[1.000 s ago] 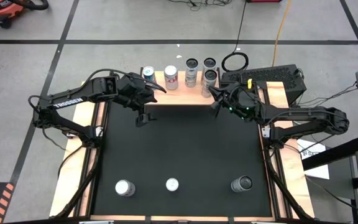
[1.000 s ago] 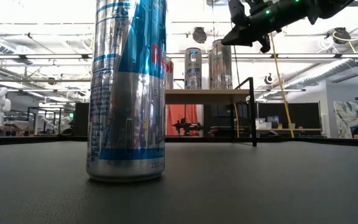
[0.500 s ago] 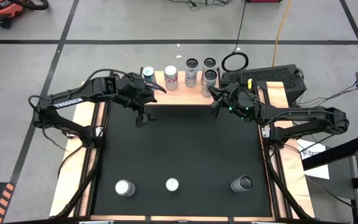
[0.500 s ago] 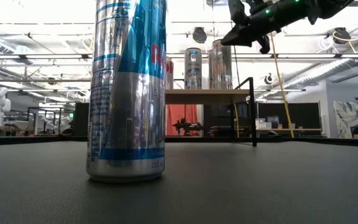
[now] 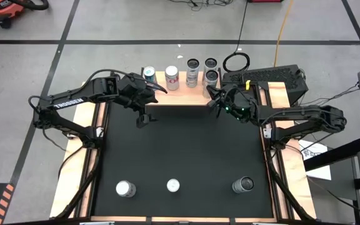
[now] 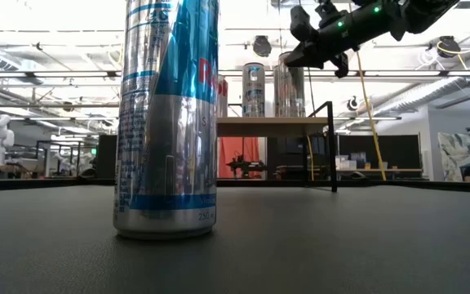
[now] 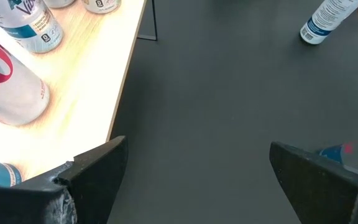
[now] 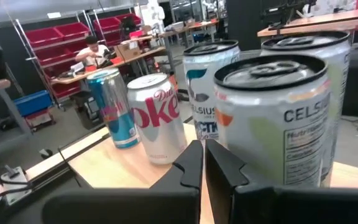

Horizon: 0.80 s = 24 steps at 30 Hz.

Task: Place canned beverage on shelf
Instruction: Put the white yellow soda can on the shelf aligned with the other white yellow soda can

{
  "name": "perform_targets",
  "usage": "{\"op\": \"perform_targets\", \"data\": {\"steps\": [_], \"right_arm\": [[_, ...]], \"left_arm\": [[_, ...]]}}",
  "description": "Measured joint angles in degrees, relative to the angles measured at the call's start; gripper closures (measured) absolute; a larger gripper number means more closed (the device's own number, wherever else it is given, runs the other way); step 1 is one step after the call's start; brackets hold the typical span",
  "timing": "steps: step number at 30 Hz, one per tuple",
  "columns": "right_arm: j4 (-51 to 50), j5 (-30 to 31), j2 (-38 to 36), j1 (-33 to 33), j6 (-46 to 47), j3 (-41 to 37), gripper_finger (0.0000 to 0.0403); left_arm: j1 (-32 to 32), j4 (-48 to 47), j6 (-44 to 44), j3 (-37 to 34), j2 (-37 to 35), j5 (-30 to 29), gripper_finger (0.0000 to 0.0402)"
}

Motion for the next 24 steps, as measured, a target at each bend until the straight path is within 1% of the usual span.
{"op": "perform_targets", "data": {"steps": [6,24], "right_arm": [[-0.2,2.8,0.0,-0.3,0.0,0.0,0.0403],[-0.8,3.4,0.0,-0.3,-0.2,0.0,0.0403]], "left_arm": [[0.0,0.0,0.0,0.0,0.0,0.0,0.0008],[0.0,0.0,0.0,0.0,0.0,-0.2,0.0008]]}}
